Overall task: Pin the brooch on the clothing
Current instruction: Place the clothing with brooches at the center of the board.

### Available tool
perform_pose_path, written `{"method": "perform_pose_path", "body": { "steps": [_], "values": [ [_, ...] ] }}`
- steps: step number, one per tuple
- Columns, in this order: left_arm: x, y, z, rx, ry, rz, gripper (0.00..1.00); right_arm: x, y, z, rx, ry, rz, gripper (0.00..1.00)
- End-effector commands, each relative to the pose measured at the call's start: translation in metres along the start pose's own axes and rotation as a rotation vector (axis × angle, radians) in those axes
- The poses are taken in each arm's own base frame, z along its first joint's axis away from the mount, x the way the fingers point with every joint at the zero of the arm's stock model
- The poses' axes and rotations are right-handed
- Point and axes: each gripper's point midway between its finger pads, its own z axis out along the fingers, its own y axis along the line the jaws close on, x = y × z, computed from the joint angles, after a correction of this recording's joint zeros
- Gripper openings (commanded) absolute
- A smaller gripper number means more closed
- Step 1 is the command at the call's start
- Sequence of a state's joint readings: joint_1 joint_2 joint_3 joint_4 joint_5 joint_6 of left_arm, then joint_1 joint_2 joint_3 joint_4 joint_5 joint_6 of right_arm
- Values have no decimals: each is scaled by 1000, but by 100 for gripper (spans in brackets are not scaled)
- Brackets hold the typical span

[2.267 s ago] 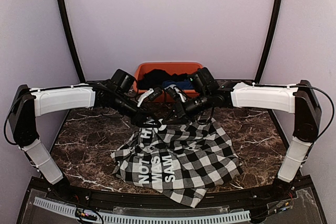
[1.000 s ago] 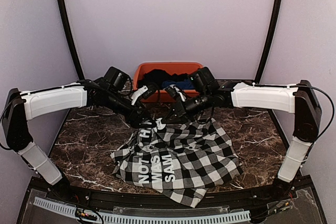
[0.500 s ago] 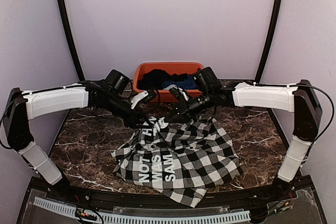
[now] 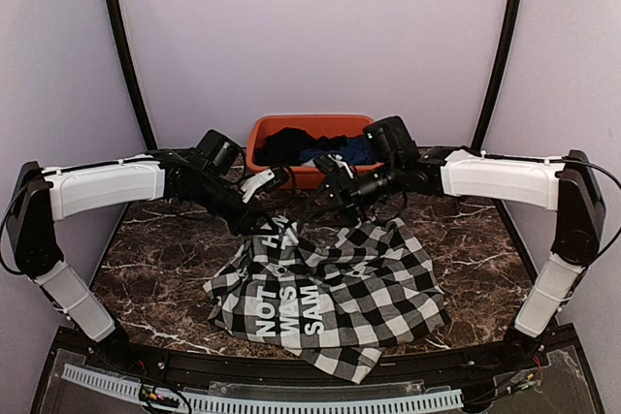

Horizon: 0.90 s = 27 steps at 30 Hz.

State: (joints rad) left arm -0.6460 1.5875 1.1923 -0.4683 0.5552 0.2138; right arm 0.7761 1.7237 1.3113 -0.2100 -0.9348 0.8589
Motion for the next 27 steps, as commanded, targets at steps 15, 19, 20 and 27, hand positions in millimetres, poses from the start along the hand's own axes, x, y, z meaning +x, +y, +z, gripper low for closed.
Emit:
{"method": "perform_pose_path", "body": {
  "steps": [15, 19, 20, 27],
  "values": [
    [30, 9, -8, -92, 135, 22, 4, -35, -149, -117, 850, -209, -112, 62],
    [36, 11, -12, -123, 144, 10, 4, -32, -176, -122, 956, -121, -266, 60],
    [40, 11, -12, -128, 151, 3, 4, -32, -178, -123, 968, -103, -330, 60],
    [72, 16, -9, -162, 223, -46, 4, -17, -173, -108, 859, -20, -715, 57]
  ]
}}
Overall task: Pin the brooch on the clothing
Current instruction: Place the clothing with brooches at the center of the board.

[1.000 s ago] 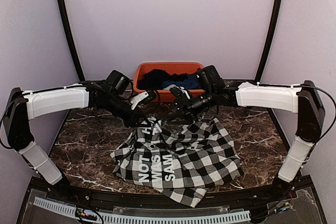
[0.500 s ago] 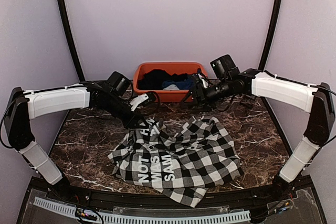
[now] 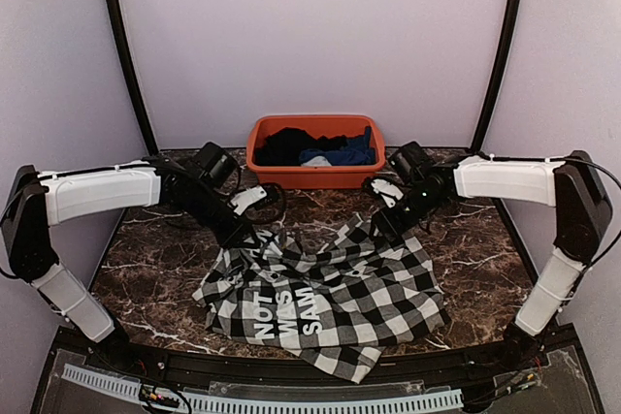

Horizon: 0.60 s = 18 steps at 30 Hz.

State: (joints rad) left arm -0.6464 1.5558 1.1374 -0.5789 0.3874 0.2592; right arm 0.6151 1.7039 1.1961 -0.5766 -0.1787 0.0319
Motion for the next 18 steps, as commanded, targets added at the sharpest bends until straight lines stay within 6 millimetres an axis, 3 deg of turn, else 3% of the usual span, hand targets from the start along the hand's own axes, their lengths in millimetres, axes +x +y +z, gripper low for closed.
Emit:
{"method": "perform_pose_path", "body": {
  "steps": [1, 4, 14, 16, 18],
  "values": [
    [28, 0, 0, -33, 79, -30, 4, -9, 16, -12, -47, -144, -320, 56],
    [36, 3, 3, -49, 104, -40, 4, -8, 27, -10, -91, -216, -449, 55],
    [44, 12, 11, -82, 135, -45, 3, -9, 9, 25, -16, -149, -602, 54],
    [43, 14, 12, -87, 141, -47, 3, -4, 7, 37, -33, -102, -611, 48],
    [42, 16, 12, -97, 145, -47, 3, -1, 3, 45, -31, -67, -611, 34]
  ]
}}
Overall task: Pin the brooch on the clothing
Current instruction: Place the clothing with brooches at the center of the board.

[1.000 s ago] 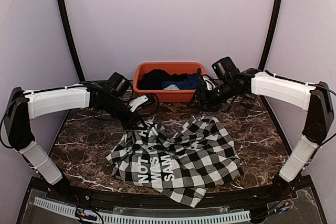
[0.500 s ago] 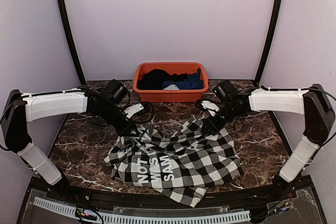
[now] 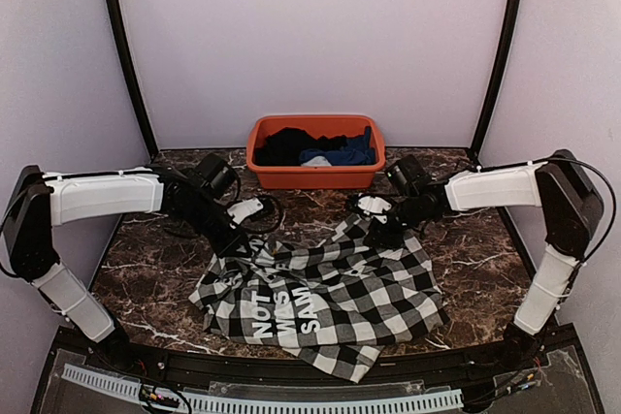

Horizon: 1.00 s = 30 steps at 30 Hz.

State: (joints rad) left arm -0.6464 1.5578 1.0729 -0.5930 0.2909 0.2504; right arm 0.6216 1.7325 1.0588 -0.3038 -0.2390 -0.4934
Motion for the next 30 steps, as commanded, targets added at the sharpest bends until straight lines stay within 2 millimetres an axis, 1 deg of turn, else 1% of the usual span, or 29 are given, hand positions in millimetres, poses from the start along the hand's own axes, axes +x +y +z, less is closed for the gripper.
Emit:
{"method": "perform_pose_path", "body": {
  "steps": [1, 2, 3, 5, 8, 9, 11, 15, 16, 17, 18, 20, 23, 25, 26, 29, 30],
  "values": [
    [6, 5, 2, -28, 46, -11, 3, 7, -6, 17, -4, 62, -44, 22],
    [5, 7, 1, -36, 46, -12, 3, 5, -10, 18, 5, 62, -29, 8],
    [2, 10, 1, -46, 43, -14, 3, 4, -11, 18, 2, 60, -15, 0],
    [-3, 17, 0, -73, 44, -17, 2, 3, -13, 17, 6, 54, -1, 0],
    [-9, 31, 1, -123, 53, -26, 1, 3, -19, 10, 49, 50, 1, 0],
    [-14, 35, 0, -137, 46, -22, 1, 3, -23, 7, 72, 47, 1, 0],
    [-17, 46, 2, -175, 53, -20, 1, 4, -32, -1, 131, 47, 10, 0],
    [-17, 69, 9, -264, 91, -13, 1, 2, -55, -21, 253, 32, 48, 0],
    [-17, 72, 14, -268, 99, -11, 1, 1, -58, -25, 271, 27, 61, 0],
    [-15, 82, 13, -310, 114, -12, 1, -1, -59, -29, 280, 18, 74, 0],
    [-15, 87, 16, -322, 123, -11, 1, 1, -64, -33, 311, 22, 91, 0],
    [-14, 97, 18, -340, 127, -26, 1, 1, -64, -36, 319, 17, 121, 0],
    [-14, 107, 16, -358, 116, -48, 1, 3, -57, -33, 285, 19, 163, 0],
    [-16, 109, 13, -363, 103, -52, 5, 0, -47, -27, 229, 9, 174, 0],
    [-16, 109, 13, -364, 101, -55, 14, -1, -44, -25, 213, 8, 172, 0],
    [-13, 108, 9, -373, 104, -60, 26, -5, -38, -24, 190, 16, 165, 7],
    [-13, 108, 7, -377, 101, -65, 35, -7, -39, -25, 190, 17, 166, 11]
  ]
}}
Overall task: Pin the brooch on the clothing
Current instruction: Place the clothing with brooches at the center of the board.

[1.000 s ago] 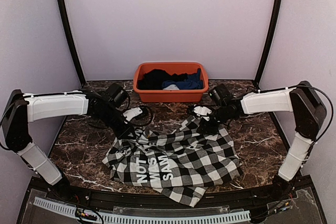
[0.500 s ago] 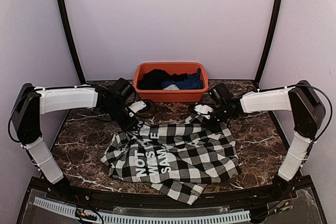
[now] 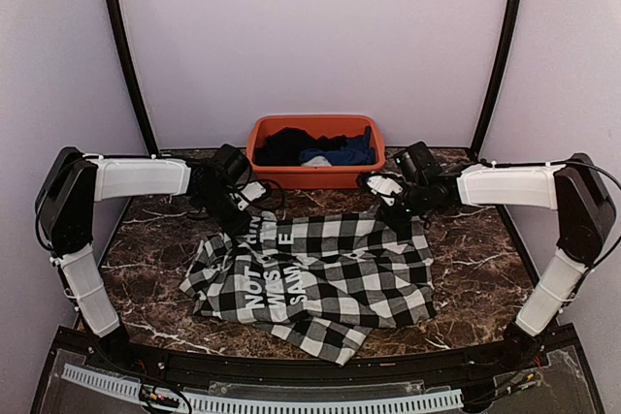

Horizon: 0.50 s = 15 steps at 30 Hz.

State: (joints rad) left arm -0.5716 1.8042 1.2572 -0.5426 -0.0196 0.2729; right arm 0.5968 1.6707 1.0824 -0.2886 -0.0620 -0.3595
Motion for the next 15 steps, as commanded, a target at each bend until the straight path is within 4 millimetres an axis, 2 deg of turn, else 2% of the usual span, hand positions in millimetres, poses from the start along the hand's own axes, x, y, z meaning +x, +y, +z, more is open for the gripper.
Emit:
{"method": "perform_pose_path", "body": {
  "steps": [1, 3, 5, 7, 8, 9, 11, 12, 13, 15],
  "values": [
    [6, 12, -16, -54, 11, -22, 39, 0, 4, -2, -14, 26, 27, 17],
    [6, 12, -22, -57, 2, -31, 46, -8, -2, -13, 14, 3, 29, 29],
    [5, 14, -30, -65, -8, -43, 54, -18, -11, -29, 59, -31, 44, 49],
    [2, 16, -42, -79, -28, -58, 63, -29, -21, -49, 93, -75, 76, 89],
    [1, 19, -48, -94, -38, -64, 70, -32, -31, -59, 132, -89, 105, 97],
    [-2, 21, -58, -104, -62, -77, 76, -38, -44, -71, 173, -110, 150, 99],
    [-6, 25, -75, -131, -110, -99, 81, -40, -74, -92, 293, -112, 259, 99],
    [-7, 27, -81, -148, -127, -108, 84, -36, -92, -102, 363, -97, 315, 99],
    [-9, 29, -91, -162, -163, -126, 93, -31, -108, -109, 409, -91, 374, 99],
    [-8, 29, -104, -175, -204, -143, 98, -15, -142, -119, 466, -76, 515, 99]
  ]
}}
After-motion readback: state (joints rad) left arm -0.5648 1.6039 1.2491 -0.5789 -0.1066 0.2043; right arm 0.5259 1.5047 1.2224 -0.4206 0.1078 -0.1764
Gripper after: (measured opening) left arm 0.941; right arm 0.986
